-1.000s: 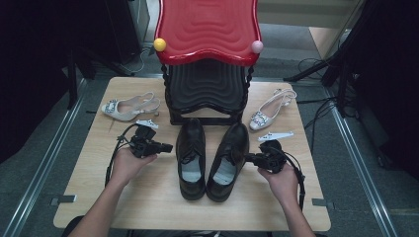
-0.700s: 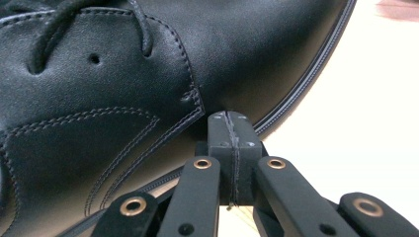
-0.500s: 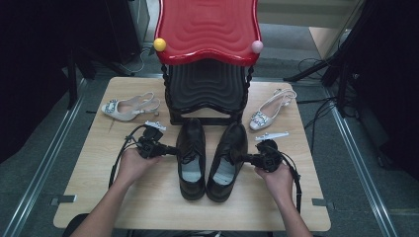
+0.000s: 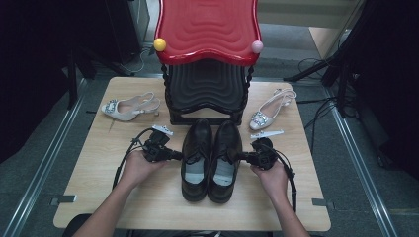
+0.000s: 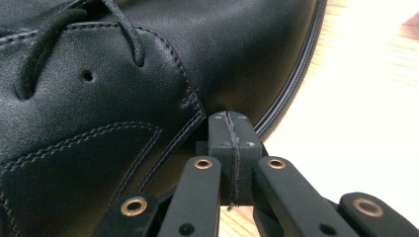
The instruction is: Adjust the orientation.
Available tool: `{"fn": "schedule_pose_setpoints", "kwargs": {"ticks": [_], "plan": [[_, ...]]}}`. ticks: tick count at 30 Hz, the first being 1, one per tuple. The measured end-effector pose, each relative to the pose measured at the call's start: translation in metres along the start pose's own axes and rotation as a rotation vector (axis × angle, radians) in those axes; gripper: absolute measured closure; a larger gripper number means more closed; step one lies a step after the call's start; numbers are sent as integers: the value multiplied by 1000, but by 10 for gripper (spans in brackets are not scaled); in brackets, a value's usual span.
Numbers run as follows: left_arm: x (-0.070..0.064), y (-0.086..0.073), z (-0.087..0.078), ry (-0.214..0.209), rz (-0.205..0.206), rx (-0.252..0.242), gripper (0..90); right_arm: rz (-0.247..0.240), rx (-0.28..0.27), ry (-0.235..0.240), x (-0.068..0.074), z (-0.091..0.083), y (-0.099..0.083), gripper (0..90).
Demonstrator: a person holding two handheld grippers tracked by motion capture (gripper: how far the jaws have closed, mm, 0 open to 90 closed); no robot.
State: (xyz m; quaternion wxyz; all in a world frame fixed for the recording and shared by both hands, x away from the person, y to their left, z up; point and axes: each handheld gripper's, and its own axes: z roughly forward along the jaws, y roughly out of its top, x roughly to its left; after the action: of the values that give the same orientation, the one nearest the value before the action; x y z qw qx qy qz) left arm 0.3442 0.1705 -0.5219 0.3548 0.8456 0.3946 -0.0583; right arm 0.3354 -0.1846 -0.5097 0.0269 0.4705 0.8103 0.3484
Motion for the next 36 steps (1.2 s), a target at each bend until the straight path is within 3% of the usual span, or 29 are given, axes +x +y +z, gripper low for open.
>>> {"fn": "schedule_pose_setpoints", "kwargs": {"ticks": [5, 10, 21, 27, 32, 35, 36], "plan": [[-1, -1, -1, -30, -22, -1, 900, 14, 2, 14, -2, 0, 1, 900], [-8, -4, -1, -34, -3, 10, 900, 17, -2, 14, -4, 1, 2, 900], [-26, -14, 2, -83, -10, 10, 900, 11, -4, -25, -9, 2, 10, 900], [-41, -18, 9, -112, 14, 19, 900, 20, -9, -30, -17, 4, 17, 900], [-45, -18, 8, -106, 26, 26, 900, 14, -16, -24, -20, 3, 22, 894], [-47, -19, 4, -62, 54, 30, 844, 20, -24, -5, -22, -1, 24, 867], [-48, -19, 2, -67, 57, 23, 803, 20, -30, 10, -22, -3, 25, 854]]}}
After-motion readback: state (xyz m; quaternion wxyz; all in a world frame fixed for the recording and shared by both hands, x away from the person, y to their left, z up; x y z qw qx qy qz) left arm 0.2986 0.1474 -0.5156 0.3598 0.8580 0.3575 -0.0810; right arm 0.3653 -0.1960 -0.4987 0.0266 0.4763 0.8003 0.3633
